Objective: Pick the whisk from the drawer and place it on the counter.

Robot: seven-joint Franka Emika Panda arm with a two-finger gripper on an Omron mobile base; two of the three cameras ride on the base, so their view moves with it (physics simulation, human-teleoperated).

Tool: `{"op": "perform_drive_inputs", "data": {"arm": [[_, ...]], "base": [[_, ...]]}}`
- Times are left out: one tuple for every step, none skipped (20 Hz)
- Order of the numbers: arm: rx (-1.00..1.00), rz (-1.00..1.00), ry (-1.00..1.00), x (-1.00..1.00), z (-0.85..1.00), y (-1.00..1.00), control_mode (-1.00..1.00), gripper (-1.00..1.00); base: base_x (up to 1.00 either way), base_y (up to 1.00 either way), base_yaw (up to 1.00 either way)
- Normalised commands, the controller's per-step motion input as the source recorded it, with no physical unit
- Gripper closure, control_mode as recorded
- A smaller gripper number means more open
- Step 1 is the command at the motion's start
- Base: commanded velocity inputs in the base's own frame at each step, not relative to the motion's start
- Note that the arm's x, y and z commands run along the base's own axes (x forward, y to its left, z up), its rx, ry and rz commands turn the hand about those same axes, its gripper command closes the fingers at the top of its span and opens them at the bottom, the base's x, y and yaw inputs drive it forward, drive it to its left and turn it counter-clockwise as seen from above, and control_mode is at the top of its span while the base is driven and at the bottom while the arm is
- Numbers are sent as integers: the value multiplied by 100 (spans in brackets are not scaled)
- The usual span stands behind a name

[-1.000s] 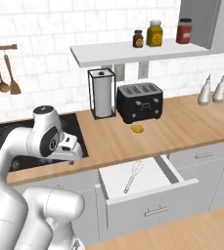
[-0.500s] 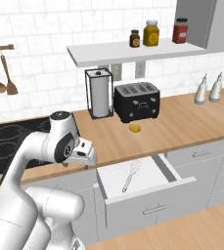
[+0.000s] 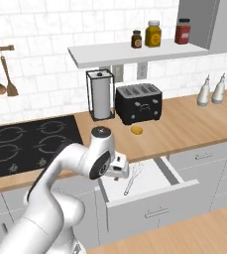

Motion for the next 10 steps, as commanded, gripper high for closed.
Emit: {"op": "perform_drive_inputs", "data": {"arm": [[11, 9, 5, 38, -7, -96, -100, -100], [12, 12, 0, 36, -1, -87, -100, -100], [10, 13, 0, 36, -1, -81, -100, -100], [9, 9, 0, 31, -6, -82, -100, -100], [9, 8, 0, 31, -10, -78, -100, -100], [9, 9, 2, 26, -16, -69, -100, -100], [9, 10, 4, 24, -16, -54, -100, -100], [11, 10, 5, 27, -12, -51, -100, -100], [13, 9, 7, 31, -6, -48, -100, -100], [11, 9, 9, 41, -6, -42, -100, -100]], "base": [[0, 0, 0], [0, 0, 0], [0, 0, 0], [0, 0, 0], [0, 0, 0], [0, 0, 0], [0, 0, 0], [0, 0, 0], [0, 0, 0], [0, 0, 0]]}}
